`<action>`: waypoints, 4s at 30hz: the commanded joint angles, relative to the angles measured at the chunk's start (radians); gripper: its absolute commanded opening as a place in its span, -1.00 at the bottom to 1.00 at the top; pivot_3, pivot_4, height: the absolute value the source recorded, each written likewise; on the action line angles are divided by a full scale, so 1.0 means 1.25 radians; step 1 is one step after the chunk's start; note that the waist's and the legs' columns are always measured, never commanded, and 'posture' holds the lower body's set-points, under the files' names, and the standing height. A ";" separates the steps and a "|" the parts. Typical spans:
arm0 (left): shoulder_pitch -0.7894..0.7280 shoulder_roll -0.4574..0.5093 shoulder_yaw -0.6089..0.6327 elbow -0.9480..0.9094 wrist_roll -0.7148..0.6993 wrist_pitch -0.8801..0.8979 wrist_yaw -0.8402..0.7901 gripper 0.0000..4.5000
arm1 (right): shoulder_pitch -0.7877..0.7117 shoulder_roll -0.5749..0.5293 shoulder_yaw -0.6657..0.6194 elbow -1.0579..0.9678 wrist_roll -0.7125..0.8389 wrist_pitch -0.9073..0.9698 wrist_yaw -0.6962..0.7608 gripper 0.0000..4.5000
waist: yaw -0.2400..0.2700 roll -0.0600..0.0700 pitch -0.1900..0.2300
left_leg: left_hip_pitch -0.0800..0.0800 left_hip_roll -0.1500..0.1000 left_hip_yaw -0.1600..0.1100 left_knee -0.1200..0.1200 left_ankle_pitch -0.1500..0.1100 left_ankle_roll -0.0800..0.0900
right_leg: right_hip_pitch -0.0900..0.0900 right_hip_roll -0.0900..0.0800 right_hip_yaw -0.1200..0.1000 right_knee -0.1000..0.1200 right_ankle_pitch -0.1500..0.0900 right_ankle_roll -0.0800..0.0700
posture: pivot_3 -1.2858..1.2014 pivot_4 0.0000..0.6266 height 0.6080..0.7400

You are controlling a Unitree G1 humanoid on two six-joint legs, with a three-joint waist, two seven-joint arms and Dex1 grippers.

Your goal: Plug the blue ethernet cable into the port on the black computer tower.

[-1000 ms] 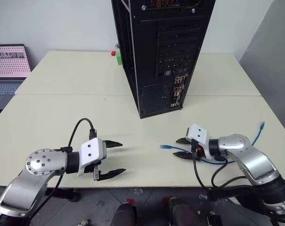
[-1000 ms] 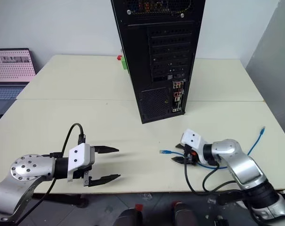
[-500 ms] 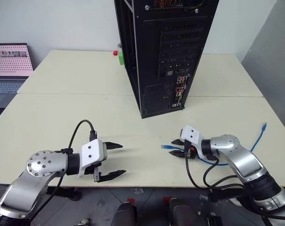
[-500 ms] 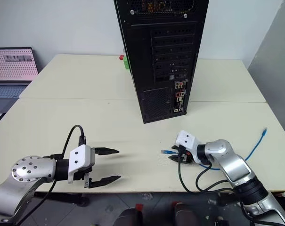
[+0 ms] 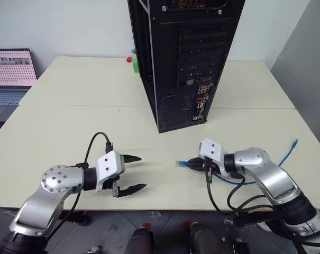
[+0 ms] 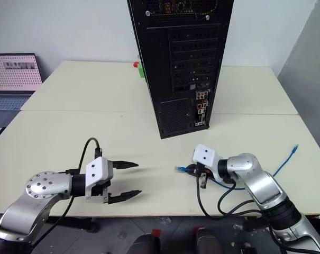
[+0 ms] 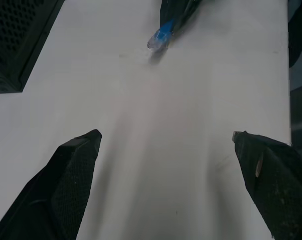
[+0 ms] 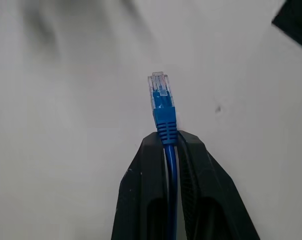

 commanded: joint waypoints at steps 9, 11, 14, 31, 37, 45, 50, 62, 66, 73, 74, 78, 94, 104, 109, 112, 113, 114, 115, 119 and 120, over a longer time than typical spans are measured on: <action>-0.179 -0.070 -0.152 0.115 0.052 -0.014 -0.056 1.00 | -0.035 0.029 0.063 -0.066 0.004 0.027 0.002 -0.98 | 0.000 0.000 0.000 | -0.001 -0.001 0.000 0.001 0.000 0.000 | 0.000 0.000 -0.001 0.000 0.000 0.000 | 0.03 -0.52 1.00; -0.200 -0.073 -0.168 0.133 0.059 -0.019 -0.074 1.00 | -0.038 0.030 0.068 -0.064 0.001 0.024 0.001 -0.98 | 0.000 0.000 0.000 | -0.001 -0.001 0.000 0.001 0.000 0.000 | 0.000 0.000 -0.002 0.000 0.000 0.000 | 0.03 -0.52 1.00; -0.234 -0.084 -0.193 0.162 0.077 -0.032 -0.092 0.83 | -0.043 0.034 0.076 -0.062 -0.003 0.023 -0.002 -0.98 | -0.001 0.000 0.000 | -0.001 0.000 0.000 0.001 0.000 0.000 | 0.000 0.000 -0.002 0.000 0.000 0.000 | 0.03 -0.52 1.00; -0.269 -0.104 -0.212 0.164 0.096 -0.015 -0.113 -0.89 | -0.052 0.043 0.094 -0.058 -0.021 0.024 -0.005 -0.98 | 0.000 0.000 0.000 | -0.002 -0.001 -0.001 0.001 0.000 0.000 | 0.000 0.000 -0.005 0.000 0.000 0.000 | 0.03 -0.52 1.00; -0.265 -0.104 -0.211 0.158 0.098 -0.014 -0.110 -0.92 | -0.054 0.046 0.097 -0.056 -0.027 0.022 -0.004 -0.99 | 0.000 0.000 0.000 | -0.003 -0.001 -0.002 0.002 0.000 0.000 | 0.000 0.000 -0.005 0.000 0.000 0.000 | 0.03 -0.52 1.00; -0.249 -0.109 -0.192 0.151 0.079 -0.003 -0.098 -0.92 | -0.057 0.044 0.093 -0.049 -0.035 0.016 -0.004 -0.99 | 0.000 0.000 0.000 | -0.003 0.000 -0.002 0.002 0.000 0.000 | 0.000 0.000 -0.006 0.000 0.000 -0.001 | 0.03 -0.52 1.00; -0.249 -0.112 -0.177 0.162 0.075 -0.023 -0.085 -0.38 | -0.058 0.033 0.083 -0.048 -0.040 0.011 0.000 -0.99 | 0.000 0.000 0.000 | -0.003 -0.001 -0.003 0.002 0.000 0.000 | 0.000 0.000 -0.007 0.000 0.000 -0.001 | 0.03 -0.52 1.00; -0.269 -0.131 -0.189 0.164 0.082 -0.068 -0.087 0.16 | -0.065 0.015 0.069 -0.051 -0.037 0.009 -0.001 -0.99 | 0.000 0.000 0.000 | -0.004 -0.001 -0.004 0.002 0.000 0.000 | 0.000 -0.001 -0.009 0.000 0.000 -0.001 | 0.03 -0.52 1.00; -0.272 -0.131 -0.195 0.177 0.099 -0.083 -0.082 0.16 | -0.064 0.017 0.068 -0.056 -0.036 0.012 -0.004 -0.99 | 0.000 0.000 0.000 | -0.004 -0.001 -0.004 0.002 0.000 0.000 | 0.000 -0.001 -0.009 0.000 0.000 -0.001 | 0.03 -0.52 1.00; -0.276 -0.136 -0.197 0.193 0.108 -0.098 -0.081 -0.12 | -0.064 0.020 0.069 -0.058 -0.035 0.012 -0.006 -0.99 | 0.000 0.000 0.000 | -0.004 -0.001 -0.005 0.002 0.000 0.000 | 0.000 -0.001 -0.010 0.000 0.000 -0.001 | 0.03 -0.52 1.00; -0.277 -0.138 -0.197 0.197 0.110 -0.101 -0.079 -0.22 | -0.064 0.021 0.069 -0.057 -0.035 0.012 -0.006 -0.99 | 0.000 0.000 0.000 | -0.004 -0.001 -0.005 0.002 0.000 0.000 | 0.000 -0.001 -0.010 0.000 0.000 -0.001 | 0.03 -0.52 1.00; -0.281 -0.146 -0.198 0.203 0.114 -0.103 -0.075 -0.64 | -0.066 0.021 0.072 -0.060 -0.037 0.013 -0.006 -0.99 | 0.000 0.000 0.000 | -0.004 -0.001 -0.005 0.002 0.000 0.000 | 0.000 -0.001 -0.010 0.000 0.000 -0.001 | 0.03 -0.52 1.00; -0.268 -0.157 -0.194 0.227 0.141 -0.212 -0.073 -0.87 | -0.053 -0.023 0.031 -0.063 -0.011 -0.005 0.031 -0.17 | 0.001 0.000 0.000 | -0.004 -0.001 -0.005 0.002 0.000 0.000 | 0.000 -0.001 -0.010 0.000 0.000 -0.001 | 0.03 -0.52 1.00; -0.281 -0.187 -0.137 0.347 0.225 -0.673 0.046 -0.87 | 0.039 -0.100 -0.264 -0.144 0.230 0.142 0.045 0.36 | 0.005 0.000 0.000 | -0.004 0.000 -0.006 0.002 0.000 0.000 | 0.001 -0.003 -0.011 0.000 0.001 -0.001 | 0.03 -0.52 1.00; -0.337 -0.191 -0.096 0.489 0.393 -1.046 0.197 -0.87 | 0.081 -0.072 -0.337 -0.209 0.361 0.247 -0.001 0.36 | 0.004 0.000 0.000 | -0.003 -0.001 -0.006 0.002 0.000 0.000 | 0.002 -0.003 -0.011 0.000 0.001 -0.001 | 0.03 -0.52 1.00; -0.362 -0.199 -0.071 0.543 0.484 -1.170 0.283 -0.87 | 0.079 -0.034 -0.362 -0.230 0.428 0.295 -0.051 0.36 | 0.005 0.000 0.000 | -0.003 -0.001 -0.006 0.002 0.000 0.000 | 0.002 -0.003 -0.011 0.000 0.001 -0.001 | 0.03 -0.52 1.00; -0.368 -0.201 -0.067 0.558 0.506 -1.192 0.305 -0.87 | 0.076 -0.025 -0.367 -0.233 0.441 0.304 -0.065 0.36 | 0.004 0.000 0.000 | -0.003 -0.001 -0.006 0.002 0.000 0.000 | 0.002 -0.003 -0.011 0.000 0.001 -0.001 | 0.03 -0.52 1.00; -0.374 -0.202 -0.061 0.570 0.533 -1.217 0.331 -0.87 | 0.072 -0.015 -0.367 -0.235 0.456 0.313 -0.081 0.36 | 0.005 0.000 0.000 | -0.003 -0.001 -0.006 0.002 0.000 0.000 | 0.002 -0.003 -0.011 0.000 0.001 -0.001 | 0.03 -0.52 1.00; -0.378 -0.203 -0.057 0.580 0.555 -1.235 0.353 -0.87 | 0.069 -0.009 -0.368 -0.236 0.467 0.319 -0.094 0.36 | 0.005 0.000 0.000 | -0.003 0.000 -0.006 0.002 0.000 0.000 | 0.003 -0.003 -0.011 0.000 0.001 -0.001 | 0.03 -0.52 1.00; -0.393 -0.211 -0.041 0.596 0.629 -1.261 0.437 -0.87 | 0.051 0.027 -0.335 -0.227 0.486 0.322 -0.139 0.36 | 0.004 0.000 0.000 | -0.003 -0.001 -0.006 0.002 0.000 0.000 | 0.003 -0.004 -0.011 0.000 0.001 -0.001 | 0.03 -0.52 1.00; -0.396 -0.212 -0.041 0.596 0.645 -1.261 0.455 -0.87 | 0.045 0.037 -0.321 -0.223 0.485 0.318 -0.147 0.36 | 0.004 0.000 0.000 | -0.003 -0.001 -0.006 0.002 0.000 0.000 | 0.003 -0.004 -0.011 0.000 0.001 -0.001 | 0.03 -0.52 1.00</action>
